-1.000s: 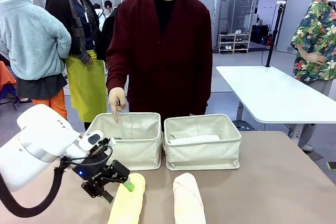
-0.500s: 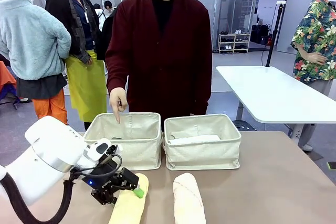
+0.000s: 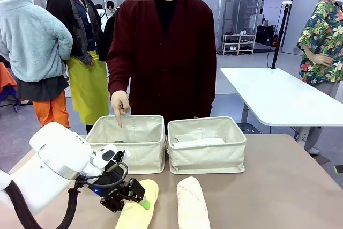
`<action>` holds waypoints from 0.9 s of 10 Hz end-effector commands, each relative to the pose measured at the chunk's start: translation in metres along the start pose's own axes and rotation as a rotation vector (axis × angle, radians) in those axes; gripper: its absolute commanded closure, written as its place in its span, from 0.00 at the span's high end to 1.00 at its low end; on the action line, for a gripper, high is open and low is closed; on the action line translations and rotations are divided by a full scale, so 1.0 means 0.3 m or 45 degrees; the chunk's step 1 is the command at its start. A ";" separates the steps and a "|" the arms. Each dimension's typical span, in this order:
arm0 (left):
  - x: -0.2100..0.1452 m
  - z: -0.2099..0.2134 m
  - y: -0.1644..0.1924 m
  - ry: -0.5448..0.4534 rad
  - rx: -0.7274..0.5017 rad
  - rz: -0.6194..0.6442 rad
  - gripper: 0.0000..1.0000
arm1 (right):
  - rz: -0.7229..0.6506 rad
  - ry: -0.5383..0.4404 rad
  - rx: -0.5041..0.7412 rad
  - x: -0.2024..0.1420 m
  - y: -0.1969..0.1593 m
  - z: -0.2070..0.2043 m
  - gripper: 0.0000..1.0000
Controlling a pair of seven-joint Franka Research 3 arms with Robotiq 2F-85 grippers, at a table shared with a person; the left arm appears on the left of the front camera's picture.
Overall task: Divide the towels into two baskets.
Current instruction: Pick up one hotel-folded towel from the bottom of the table and place it in the Fabric basket indicated by the person.
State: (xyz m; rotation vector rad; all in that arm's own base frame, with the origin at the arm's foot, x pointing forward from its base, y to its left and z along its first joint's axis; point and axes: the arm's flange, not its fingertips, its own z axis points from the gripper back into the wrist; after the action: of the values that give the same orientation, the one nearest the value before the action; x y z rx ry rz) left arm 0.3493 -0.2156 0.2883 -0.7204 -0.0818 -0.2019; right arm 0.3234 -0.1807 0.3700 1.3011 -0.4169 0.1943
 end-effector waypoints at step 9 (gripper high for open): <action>-0.160 0.452 -0.249 0.125 0.236 -0.566 0.00 | 0.008 0.017 0.003 -0.010 0.014 0.007 1.00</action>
State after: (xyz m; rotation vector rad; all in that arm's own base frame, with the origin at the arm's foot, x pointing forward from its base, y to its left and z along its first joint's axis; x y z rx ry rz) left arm 0.3357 -0.2061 0.4185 -0.5360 -0.1738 -0.5415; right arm 0.3233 -0.1808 0.3700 1.3010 -0.4168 0.1941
